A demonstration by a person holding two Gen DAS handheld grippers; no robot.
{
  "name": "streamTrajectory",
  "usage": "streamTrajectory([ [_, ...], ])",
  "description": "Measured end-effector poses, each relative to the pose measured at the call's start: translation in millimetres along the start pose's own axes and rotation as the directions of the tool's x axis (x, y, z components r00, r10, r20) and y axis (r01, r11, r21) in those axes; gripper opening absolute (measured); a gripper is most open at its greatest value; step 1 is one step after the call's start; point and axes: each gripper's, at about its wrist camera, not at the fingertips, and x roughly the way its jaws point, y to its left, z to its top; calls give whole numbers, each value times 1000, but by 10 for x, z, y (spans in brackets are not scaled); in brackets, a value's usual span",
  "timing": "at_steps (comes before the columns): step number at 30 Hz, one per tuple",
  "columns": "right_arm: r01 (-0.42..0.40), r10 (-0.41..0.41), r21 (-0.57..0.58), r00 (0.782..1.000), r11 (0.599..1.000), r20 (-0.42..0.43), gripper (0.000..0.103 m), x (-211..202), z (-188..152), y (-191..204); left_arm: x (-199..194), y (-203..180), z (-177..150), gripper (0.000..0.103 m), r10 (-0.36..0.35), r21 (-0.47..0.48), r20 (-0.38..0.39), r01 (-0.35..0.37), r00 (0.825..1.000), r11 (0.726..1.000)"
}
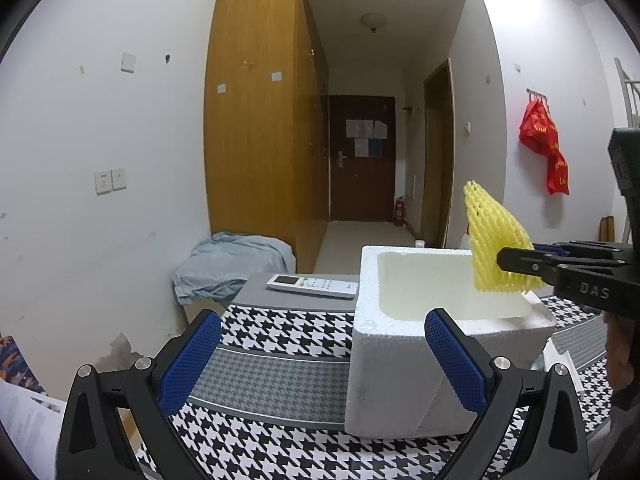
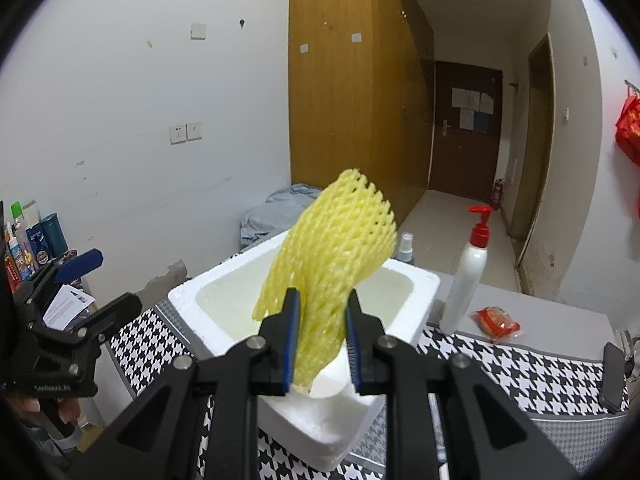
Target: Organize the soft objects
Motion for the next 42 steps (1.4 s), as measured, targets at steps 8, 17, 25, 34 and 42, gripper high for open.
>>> streamTrajectory([
  [8, 0, 0, -3, 1000, 1000, -24, 25, 124, 34, 13, 6, 34, -21, 102, 0, -7, -4, 0, 1000, 1000],
  [17, -12, 12, 11, 998, 1000, -55, 52, 221, 49, 5, 9, 97, -53, 102, 2, -26, -10, -3, 1000, 1000],
  [25, -21, 21, -1, 999, 1000, -30, 87, 143, 57, 58, 27, 116, -45, 102, -1, -32, -11, 1, 1000, 999],
  [34, 16, -15, -45, 999, 999, 35, 102, -68, 45, 120, 6, 84, -42, 102, -8, -29, -15, 7, 1000, 1000],
  [42, 29, -26, -40, 997, 999, 67, 102, -284, -13, 82, -109, -18, -1, 102, -28, -5, 8, 28, 1000, 1000],
])
